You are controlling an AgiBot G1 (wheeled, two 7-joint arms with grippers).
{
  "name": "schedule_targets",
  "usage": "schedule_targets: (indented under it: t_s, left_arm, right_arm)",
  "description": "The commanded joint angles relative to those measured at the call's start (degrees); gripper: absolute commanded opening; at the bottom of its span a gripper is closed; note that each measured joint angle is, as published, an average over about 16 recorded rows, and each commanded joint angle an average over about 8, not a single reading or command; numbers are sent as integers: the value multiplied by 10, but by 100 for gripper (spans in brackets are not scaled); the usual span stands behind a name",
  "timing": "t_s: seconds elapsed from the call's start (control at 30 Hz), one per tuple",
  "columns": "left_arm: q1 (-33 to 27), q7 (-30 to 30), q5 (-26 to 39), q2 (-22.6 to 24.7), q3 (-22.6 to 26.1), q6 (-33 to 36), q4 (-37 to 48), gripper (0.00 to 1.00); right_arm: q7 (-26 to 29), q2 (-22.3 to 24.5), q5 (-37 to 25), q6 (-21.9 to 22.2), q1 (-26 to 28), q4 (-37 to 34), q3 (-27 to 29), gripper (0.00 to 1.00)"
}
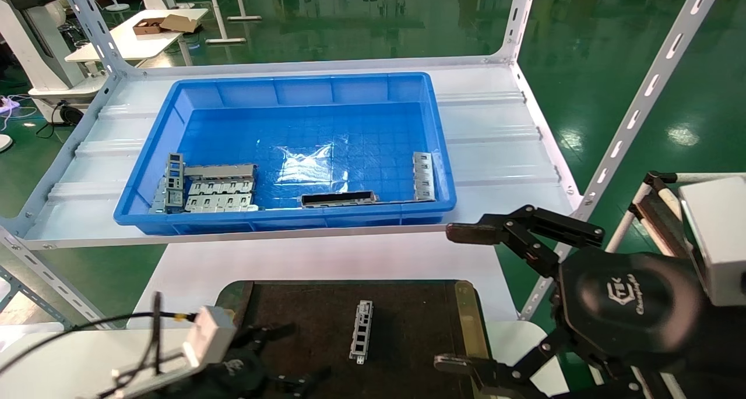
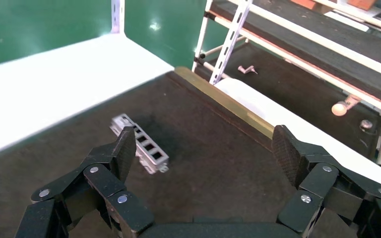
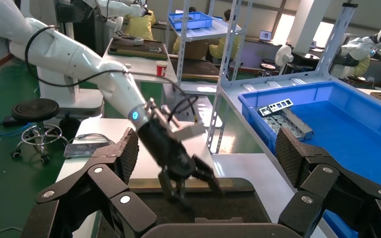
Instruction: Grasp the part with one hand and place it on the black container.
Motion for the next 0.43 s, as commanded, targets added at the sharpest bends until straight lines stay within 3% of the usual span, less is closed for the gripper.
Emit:
schedule_targets:
  t_s: [0.03, 0.43]
  left_arm:
    - [-3, 22, -8, -11, -12, 34, 15, 100]
    - [-31, 38, -24, -43, -28, 117, 57, 100]
  right_arm:
    - [0, 0, 0, 0, 0, 0, 0, 100]
    - [0, 0, 0, 0, 0, 0, 0, 100]
